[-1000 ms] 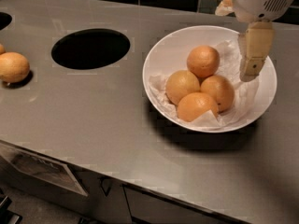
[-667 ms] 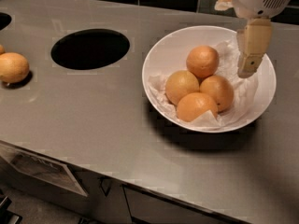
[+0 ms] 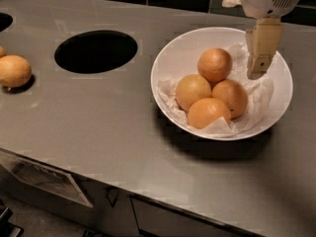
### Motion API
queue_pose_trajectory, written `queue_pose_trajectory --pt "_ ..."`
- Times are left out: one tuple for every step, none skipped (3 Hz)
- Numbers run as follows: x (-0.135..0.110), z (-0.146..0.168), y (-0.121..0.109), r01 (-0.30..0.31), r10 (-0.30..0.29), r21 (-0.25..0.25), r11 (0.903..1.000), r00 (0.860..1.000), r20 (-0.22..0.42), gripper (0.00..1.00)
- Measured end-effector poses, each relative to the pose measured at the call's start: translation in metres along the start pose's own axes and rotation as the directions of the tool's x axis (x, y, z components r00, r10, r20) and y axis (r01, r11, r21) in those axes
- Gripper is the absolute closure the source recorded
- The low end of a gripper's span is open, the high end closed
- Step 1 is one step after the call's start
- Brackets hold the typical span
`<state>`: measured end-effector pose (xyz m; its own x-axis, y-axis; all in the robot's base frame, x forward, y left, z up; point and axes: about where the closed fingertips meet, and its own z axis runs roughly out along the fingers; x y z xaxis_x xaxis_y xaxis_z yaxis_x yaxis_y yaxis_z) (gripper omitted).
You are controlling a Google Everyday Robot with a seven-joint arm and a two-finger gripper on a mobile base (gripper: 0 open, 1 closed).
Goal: Pick orange from white bowl
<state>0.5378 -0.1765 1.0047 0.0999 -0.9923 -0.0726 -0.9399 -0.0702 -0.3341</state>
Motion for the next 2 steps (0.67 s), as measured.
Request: queue_pose_trajectory --pt "-0.0003 0.0002 -0.0097 0.067 -0.067 0.024 0.9974 0.997 -0.025 0.0" --pt "-0.0003 0.0002 -0.0097 0.067 -0.067 0.024 0.9974 0.997 -0.025 0.0"
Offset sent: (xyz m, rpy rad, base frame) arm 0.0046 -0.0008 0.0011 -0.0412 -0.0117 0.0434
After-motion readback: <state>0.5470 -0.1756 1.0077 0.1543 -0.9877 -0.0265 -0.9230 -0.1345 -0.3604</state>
